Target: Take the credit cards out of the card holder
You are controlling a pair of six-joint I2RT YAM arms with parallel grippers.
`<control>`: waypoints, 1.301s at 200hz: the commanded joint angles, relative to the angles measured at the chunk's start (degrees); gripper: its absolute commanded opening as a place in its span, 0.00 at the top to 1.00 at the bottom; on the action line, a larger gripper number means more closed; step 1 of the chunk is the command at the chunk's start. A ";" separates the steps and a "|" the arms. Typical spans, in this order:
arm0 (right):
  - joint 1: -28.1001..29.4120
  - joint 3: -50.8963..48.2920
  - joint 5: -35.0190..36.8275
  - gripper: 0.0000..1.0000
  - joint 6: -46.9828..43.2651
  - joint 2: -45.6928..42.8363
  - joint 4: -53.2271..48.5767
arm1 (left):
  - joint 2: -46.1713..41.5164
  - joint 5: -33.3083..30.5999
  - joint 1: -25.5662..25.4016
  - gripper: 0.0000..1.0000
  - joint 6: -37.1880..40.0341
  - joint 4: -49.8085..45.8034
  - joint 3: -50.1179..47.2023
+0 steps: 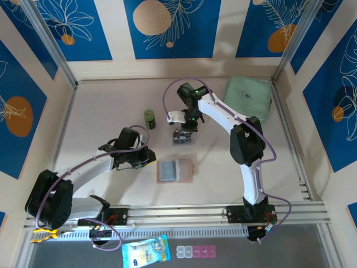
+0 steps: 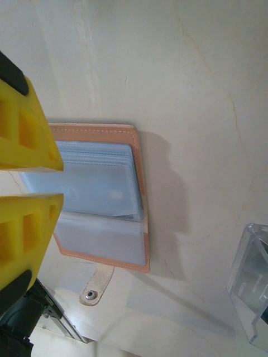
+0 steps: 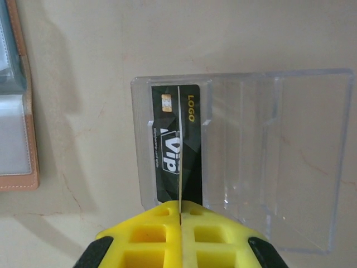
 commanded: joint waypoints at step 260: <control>0.39 -7.76 3.43 0.84 11.08 -0.01 17.81 | 1.30 2.75 0.80 0.81 -0.13 2.04 -2.21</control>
